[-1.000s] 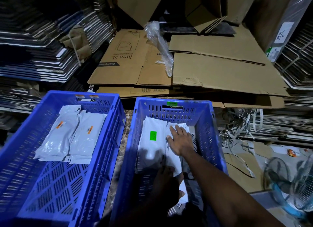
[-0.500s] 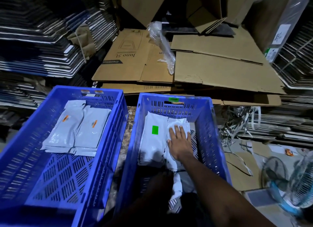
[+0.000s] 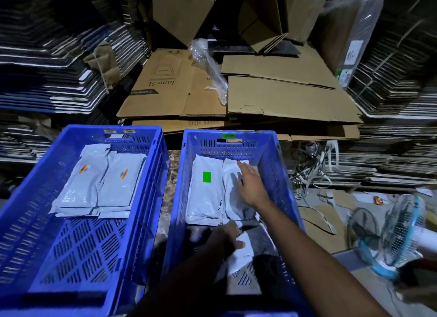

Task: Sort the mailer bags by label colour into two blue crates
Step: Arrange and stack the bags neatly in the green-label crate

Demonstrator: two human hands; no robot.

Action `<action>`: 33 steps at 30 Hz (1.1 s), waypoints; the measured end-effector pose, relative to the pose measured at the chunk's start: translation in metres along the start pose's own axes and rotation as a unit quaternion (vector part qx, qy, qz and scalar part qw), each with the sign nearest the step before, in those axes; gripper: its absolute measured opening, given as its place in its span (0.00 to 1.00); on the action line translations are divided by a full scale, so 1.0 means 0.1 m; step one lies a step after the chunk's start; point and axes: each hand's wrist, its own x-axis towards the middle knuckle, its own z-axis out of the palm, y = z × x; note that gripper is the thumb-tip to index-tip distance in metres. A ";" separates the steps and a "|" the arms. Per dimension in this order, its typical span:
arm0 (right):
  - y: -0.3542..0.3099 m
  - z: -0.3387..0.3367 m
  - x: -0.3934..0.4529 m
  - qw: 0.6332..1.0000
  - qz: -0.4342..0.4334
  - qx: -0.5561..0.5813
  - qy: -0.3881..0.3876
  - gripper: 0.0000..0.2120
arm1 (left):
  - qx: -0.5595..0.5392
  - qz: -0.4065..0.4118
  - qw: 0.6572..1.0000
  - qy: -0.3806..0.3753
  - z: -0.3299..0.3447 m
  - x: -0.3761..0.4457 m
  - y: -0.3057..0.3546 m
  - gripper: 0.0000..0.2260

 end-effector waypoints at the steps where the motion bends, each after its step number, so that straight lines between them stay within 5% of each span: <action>1: -0.03 -0.07 -0.08 0.999 -0.001 0.030 0.024 0.23 | 0.034 -0.004 0.999 -0.006 0.00 -0.04 0.01 0.27; 4: -0.10 -0.27 -0.37 0.992 0.012 0.097 0.086 0.18 | 0.042 -0.011 0.998 -0.043 -0.04 -0.20 0.09 0.17; 10: -0.16 -0.56 -0.80 0.965 0.054 0.189 0.171 0.13 | 0.007 -0.038 0.991 -0.124 -0.29 -0.25 0.24 0.13; 14: -0.16 -0.63 -0.94 0.960 0.064 0.203 0.179 0.12 | -0.120 0.076 0.987 -0.078 -0.57 -0.47 0.12 0.12; 17: -0.18 -0.53 -1.00 0.968 0.073 0.190 0.146 0.17 | -0.435 0.088 0.895 -0.046 -0.70 -0.58 0.08 0.15; 19: -0.22 -0.43 -1.01 0.959 0.084 0.247 0.109 0.20 | -0.510 0.083 0.856 -0.011 -0.76 -0.56 0.13 0.21; 23: -0.33 -0.39 -0.97 0.953 0.022 0.287 0.091 0.21 | -0.520 0.131 0.843 0.035 -0.84 -0.53 0.21 0.29; 27: -0.37 -0.52 -0.91 0.925 -0.012 0.372 0.069 0.22 | -0.533 0.179 0.825 0.052 -0.92 -0.54 0.21 0.26; 31: -0.44 -0.53 -0.87 0.906 -0.007 0.410 0.105 0.02 | -0.479 0.178 0.853 0.102 -0.97 -0.53 0.19 0.23; 33: -0.47 -0.50 -0.85 0.896 0.015 0.421 0.144 0.08 | -0.468 0.172 0.860 0.112 -0.96 -0.54 0.21 0.23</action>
